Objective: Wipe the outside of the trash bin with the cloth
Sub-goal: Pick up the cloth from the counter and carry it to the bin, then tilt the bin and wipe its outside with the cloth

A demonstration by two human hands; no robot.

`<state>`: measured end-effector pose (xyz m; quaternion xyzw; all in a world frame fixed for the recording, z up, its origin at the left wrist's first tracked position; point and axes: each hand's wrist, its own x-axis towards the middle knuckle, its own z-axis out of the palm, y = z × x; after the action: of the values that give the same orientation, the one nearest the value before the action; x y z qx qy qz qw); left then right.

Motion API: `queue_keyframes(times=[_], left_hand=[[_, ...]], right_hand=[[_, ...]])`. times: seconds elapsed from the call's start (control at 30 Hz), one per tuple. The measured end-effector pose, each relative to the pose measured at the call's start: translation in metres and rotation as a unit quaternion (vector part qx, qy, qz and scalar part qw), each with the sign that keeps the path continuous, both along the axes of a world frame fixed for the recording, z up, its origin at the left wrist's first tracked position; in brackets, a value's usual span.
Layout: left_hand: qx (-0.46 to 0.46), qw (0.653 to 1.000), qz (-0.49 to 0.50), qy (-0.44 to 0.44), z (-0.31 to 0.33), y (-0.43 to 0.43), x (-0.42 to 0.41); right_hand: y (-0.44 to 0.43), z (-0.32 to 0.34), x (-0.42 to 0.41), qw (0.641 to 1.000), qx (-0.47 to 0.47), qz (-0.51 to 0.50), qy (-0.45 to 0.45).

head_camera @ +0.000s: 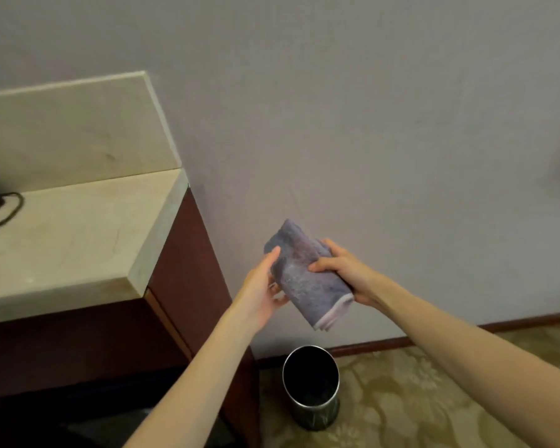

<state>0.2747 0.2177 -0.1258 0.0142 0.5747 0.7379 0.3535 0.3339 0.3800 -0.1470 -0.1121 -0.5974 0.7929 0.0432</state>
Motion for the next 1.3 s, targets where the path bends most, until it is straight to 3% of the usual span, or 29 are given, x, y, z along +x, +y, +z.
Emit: queue_keyframes(times=[0.2,0.37,0.57,0.77,1.0,1.3], left_hand=[[0.082,0.995,0.033,0.056,-0.053,0.002,-0.012],[0.026,0.984,0.065,0.161,-0.105,0.011,-0.02],[-0.005,0.979,0.094,0.18,-0.19,0.034,-0.035],[0.055,0.978,0.069,0.191,-0.3,0.059,-0.047],[0.009,0.957,0.045,0.288,-0.428,0.08,-0.056],[0.04,0.959,0.014,0.281,-0.557,0.113,-0.043]], right_hand=[[-0.006,-0.059,-0.005,0.995,0.081,0.0,-0.056],[0.006,-0.115,-0.024,0.99,0.115,0.07,-0.053],[0.029,-0.196,-0.044,0.984,0.138,0.102,-0.036],[0.06,-0.303,-0.064,0.994,0.102,0.045,0.007],[0.088,-0.428,-0.073,0.988,0.036,0.146,-0.038],[0.109,-0.56,-0.044,0.998,0.007,0.053,0.045]])
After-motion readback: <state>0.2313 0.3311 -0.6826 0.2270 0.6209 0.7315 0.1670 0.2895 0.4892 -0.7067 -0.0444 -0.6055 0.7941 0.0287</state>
